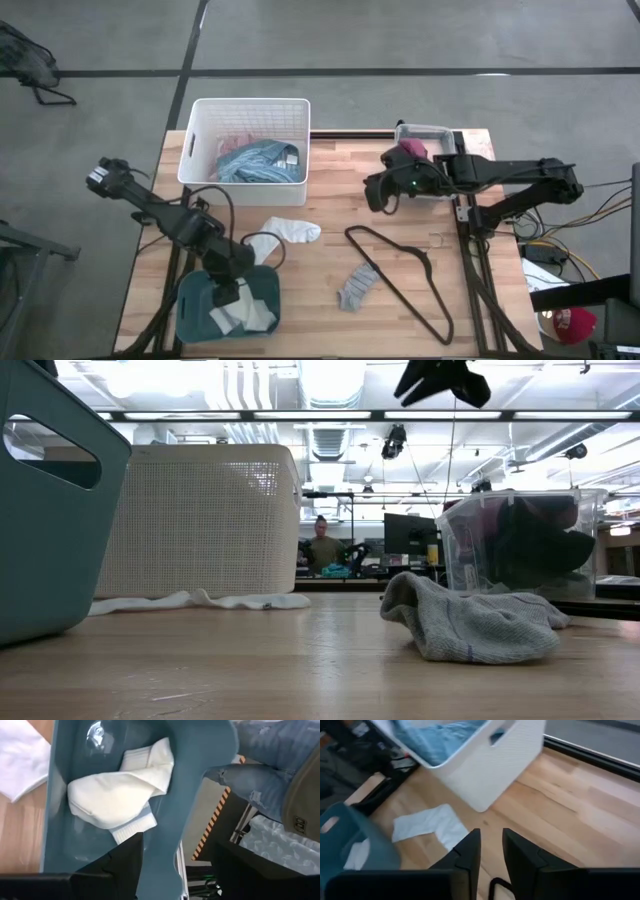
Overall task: Pick & Place Cloths
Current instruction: Put the gray sock into the blue bin
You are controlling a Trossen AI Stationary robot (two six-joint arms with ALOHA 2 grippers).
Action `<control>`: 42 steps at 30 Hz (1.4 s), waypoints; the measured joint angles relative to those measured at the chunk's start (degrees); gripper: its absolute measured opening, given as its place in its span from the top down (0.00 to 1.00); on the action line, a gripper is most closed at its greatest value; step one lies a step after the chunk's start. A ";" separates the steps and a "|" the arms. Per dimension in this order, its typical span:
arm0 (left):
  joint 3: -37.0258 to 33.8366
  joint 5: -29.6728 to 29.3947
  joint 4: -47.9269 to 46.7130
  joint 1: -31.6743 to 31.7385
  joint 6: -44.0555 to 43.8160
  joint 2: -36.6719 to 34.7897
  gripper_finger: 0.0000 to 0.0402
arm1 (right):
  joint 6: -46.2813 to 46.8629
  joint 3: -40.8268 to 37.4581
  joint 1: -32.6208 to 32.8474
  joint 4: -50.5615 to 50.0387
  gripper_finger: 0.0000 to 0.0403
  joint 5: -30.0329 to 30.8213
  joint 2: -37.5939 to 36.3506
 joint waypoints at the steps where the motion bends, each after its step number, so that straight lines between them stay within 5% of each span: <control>1: 0.20 -0.02 0.10 0.00 -0.02 -0.24 0.44 | -0.30 0.00 0.71 0.41 0.82 0.00 0.00; 16: 4.00 -5.92 1.92 0.04 -0.52 -2.81 0.44 | 4.40 -6.18 8.16 5.65 0.95 -0.15 -0.04; 21: 5.37 -6.37 4.72 0.10 0.42 -3.31 0.44 | 4.35 -11.15 9.87 17.26 0.98 -5.34 0.18; 29: 7.87 -15.55 9.77 1.38 4.65 -4.19 0.44 | 6.28 -18.38 10.92 27.41 0.98 -12.99 3.91; 35: 9.95 -23.96 11.74 3.00 8.76 -4.25 0.44 | 7.17 -18.14 12.03 33.69 0.98 -17.36 9.31; 42: 11.33 -27.29 15.26 4.15 14.68 -4.27 0.44 | 3.32 -11.88 12.77 32.81 0.98 -17.56 17.58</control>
